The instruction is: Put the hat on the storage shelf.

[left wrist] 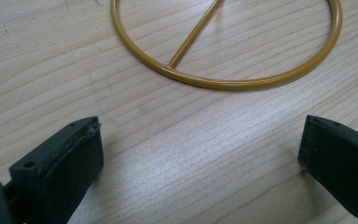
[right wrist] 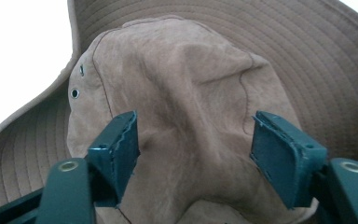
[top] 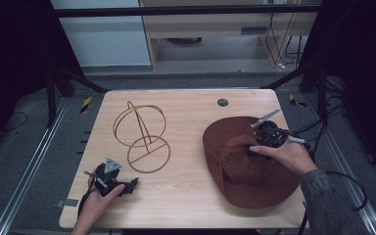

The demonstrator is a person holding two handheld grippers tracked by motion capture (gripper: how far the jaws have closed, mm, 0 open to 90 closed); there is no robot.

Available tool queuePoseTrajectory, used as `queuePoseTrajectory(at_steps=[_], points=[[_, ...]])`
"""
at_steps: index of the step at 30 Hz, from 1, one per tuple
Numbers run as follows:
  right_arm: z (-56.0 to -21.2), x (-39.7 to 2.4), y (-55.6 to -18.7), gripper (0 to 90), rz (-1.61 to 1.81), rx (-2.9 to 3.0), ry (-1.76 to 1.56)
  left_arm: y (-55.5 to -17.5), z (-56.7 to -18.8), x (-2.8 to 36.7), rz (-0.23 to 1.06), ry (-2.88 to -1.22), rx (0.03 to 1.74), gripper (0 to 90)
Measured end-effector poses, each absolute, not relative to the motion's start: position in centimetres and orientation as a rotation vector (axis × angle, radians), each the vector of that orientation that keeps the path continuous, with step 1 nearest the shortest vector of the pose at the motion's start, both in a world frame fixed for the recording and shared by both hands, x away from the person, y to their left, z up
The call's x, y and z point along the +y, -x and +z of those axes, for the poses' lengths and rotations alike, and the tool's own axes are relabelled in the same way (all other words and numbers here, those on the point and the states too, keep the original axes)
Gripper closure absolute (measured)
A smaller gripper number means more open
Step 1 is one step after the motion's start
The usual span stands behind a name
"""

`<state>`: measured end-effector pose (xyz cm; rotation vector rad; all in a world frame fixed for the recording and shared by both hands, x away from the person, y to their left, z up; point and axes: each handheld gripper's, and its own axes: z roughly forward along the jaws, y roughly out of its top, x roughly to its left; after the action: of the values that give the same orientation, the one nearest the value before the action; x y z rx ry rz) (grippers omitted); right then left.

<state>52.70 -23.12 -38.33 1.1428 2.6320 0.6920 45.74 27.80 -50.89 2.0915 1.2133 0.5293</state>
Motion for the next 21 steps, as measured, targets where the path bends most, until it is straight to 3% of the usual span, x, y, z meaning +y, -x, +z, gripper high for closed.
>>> queuePoseTrajectory(at_steps=[14, 21], points=[[-38.9, -22.0, -52.8, 29.5, 0.656, 2.668, -1.119, -45.7, -50.9, 27.8, 0.529, -2.096, 1.211, 0.0], [-39.3, -21.7, -52.8, 32.0, 0.645, 2.676, -1.110, -45.7, -50.9, 27.8, 0.528, -2.096, 1.211, 0.0]])
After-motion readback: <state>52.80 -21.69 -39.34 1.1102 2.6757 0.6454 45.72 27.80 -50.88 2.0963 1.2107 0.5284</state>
